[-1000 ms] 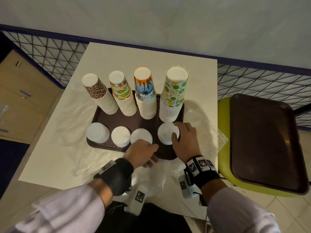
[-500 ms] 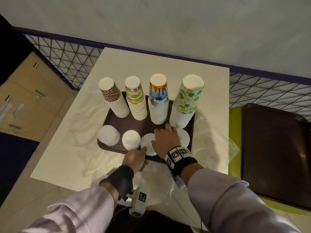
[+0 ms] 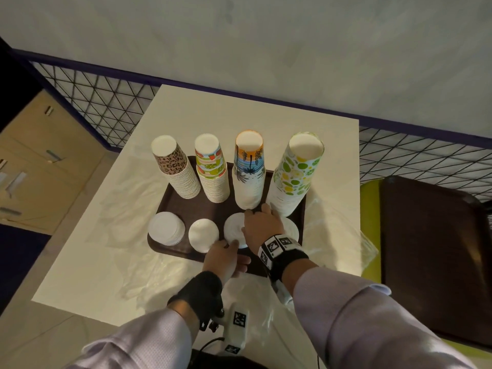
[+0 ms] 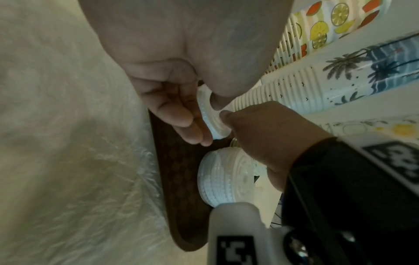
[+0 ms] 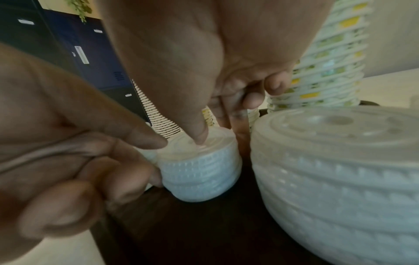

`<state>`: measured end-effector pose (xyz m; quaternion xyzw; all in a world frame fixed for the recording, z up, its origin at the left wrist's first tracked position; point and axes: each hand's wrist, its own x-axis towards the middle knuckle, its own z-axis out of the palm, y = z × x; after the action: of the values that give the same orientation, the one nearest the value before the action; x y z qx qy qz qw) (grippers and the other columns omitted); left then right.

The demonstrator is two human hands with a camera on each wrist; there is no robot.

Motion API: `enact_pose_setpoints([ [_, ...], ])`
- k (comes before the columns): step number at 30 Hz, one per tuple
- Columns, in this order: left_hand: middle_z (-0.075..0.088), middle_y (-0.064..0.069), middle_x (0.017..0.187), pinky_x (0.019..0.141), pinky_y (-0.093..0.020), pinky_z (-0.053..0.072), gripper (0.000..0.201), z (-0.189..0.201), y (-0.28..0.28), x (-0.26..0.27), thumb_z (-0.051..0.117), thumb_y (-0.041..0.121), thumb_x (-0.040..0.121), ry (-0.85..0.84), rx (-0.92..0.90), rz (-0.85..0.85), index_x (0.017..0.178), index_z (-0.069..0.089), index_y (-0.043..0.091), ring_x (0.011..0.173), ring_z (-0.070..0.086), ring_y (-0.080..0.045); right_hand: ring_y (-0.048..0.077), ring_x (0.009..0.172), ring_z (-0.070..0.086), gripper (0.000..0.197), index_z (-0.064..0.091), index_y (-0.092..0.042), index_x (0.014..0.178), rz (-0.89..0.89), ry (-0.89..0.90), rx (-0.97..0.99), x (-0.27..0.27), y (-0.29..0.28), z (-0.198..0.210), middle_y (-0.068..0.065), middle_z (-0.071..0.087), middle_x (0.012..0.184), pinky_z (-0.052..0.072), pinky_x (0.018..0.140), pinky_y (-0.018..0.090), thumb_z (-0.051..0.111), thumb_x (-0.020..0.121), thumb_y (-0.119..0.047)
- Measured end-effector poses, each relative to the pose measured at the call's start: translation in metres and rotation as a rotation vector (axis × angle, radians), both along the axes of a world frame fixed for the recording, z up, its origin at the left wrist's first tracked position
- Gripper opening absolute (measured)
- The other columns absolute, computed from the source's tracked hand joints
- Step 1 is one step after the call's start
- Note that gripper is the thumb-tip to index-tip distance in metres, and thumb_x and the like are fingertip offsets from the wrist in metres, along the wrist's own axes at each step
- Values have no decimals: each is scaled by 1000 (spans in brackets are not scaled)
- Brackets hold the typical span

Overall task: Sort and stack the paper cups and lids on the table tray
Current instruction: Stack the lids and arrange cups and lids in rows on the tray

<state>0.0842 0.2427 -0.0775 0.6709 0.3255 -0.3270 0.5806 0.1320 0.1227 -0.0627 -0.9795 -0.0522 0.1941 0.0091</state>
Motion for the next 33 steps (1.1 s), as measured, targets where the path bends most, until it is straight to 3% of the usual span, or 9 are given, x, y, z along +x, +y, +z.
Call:
enact_pose_setpoints([
  [7,75,-12,72,45,-25,41,28,1,-8,-2,51,34,108,6,-115,43,133,53,23,52,62,-20,34,135,37,43,51,-13,131,-39,-32,31,2,-1,0,11,67,125,32,111,44,60,96,-35],
  [12,76,-12,75,48,-27,45,27,9,-9,-4,53,38,106,19,-136,-2,117,61,15,56,65,-21,35,133,39,42,50,-13,131,-78,-81,87,-4,0,3,11,65,127,35,107,45,50,100,-40],
  [14,78,-13,78,49,-27,48,23,15,-6,-6,53,38,106,11,-104,-53,113,60,17,56,66,-21,33,131,41,41,51,-13,131,-86,-132,142,-8,-1,7,10,65,125,37,105,44,49,100,-40],
  [17,79,-12,80,50,-27,51,23,27,8,-9,51,33,108,-25,-42,-209,124,55,18,57,68,-19,32,130,41,38,52,-15,132,-113,-187,285,-16,-5,13,8,61,127,43,104,45,51,99,-33],
  [20,80,-8,81,56,-28,55,22,41,27,-12,51,29,107,-74,38,-391,121,63,16,61,71,-20,33,123,44,37,55,-16,131,-140,-272,430,-26,-7,19,8,57,126,46,101,47,56,95,-24],
  [25,79,-3,77,51,-24,49,22,68,62,-9,60,36,102,-225,183,-556,97,71,18,56,67,-15,30,105,48,30,58,-19,115,-120,-381,534,-46,10,29,6,55,117,48,91,41,66,85,-19],
  [28,74,3,66,55,-24,49,26,79,91,-1,65,40,98,-423,354,-581,78,69,26,51,63,-10,26,113,44,37,54,-24,119,-83,-316,513,-57,28,32,3,51,128,48,95,38,68,86,-29],
  [30,62,6,60,60,-27,46,32,78,115,4,70,35,95,-636,519,-536,65,58,30,56,56,-11,27,124,40,44,50,-29,127,-43,-263,487,-62,42,33,2,45,139,46,103,39,68,87,-35],
  [33,50,7,76,65,-36,43,30,68,149,13,76,23,87,-841,638,-463,77,49,29,71,48,-18,30,133,37,49,46,-32,130,-14,-219,462,-65,63,33,5,39,148,45,105,43,69,87,-40],
])
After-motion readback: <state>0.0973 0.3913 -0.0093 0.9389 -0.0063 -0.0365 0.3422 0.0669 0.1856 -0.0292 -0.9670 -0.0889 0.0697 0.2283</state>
